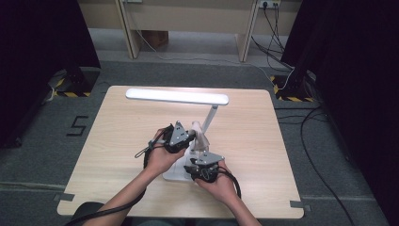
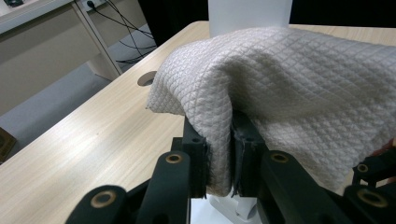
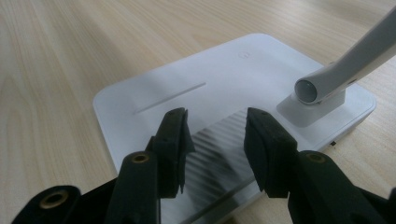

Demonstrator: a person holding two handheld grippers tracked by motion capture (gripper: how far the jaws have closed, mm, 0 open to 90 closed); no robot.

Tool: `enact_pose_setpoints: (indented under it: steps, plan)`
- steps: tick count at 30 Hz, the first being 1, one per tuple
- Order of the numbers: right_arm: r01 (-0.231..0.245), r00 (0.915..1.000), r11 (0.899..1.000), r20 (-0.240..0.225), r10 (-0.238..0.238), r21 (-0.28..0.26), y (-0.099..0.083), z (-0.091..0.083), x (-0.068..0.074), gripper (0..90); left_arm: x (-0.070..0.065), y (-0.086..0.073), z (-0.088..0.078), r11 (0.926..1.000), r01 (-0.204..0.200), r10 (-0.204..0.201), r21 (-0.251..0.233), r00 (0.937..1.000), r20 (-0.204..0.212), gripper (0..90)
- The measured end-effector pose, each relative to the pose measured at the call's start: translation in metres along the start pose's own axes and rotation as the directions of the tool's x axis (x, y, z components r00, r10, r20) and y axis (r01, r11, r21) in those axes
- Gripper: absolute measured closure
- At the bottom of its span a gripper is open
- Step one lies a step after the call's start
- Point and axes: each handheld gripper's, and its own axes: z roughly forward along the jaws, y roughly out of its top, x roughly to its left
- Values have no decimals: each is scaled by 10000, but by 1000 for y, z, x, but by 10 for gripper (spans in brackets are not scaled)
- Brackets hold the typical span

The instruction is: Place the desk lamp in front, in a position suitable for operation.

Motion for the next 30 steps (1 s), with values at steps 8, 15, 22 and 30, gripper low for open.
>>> enact_pose_setpoints:
  steps: [8,15,22,30]
  plan:
    - [-16,10000,10000,-2,16,4,0,0,0,592,-1,-6,3,10000,50,-50,69,10000,-2,780]
    - [-18,10000,10000,-2,18,2,0,0,0,592,-1,-9,5,9998,137,-138,115,9999,12,779]
    - [-42,10000,10000,-4,42,-3,0,0,0,592,0,-15,7,9995,84,-85,300,10000,33,779]
    - [-13,10000,10000,11,13,-32,0,0,0,592,0,-22,10,9984,79,-83,555,9999,79,779]
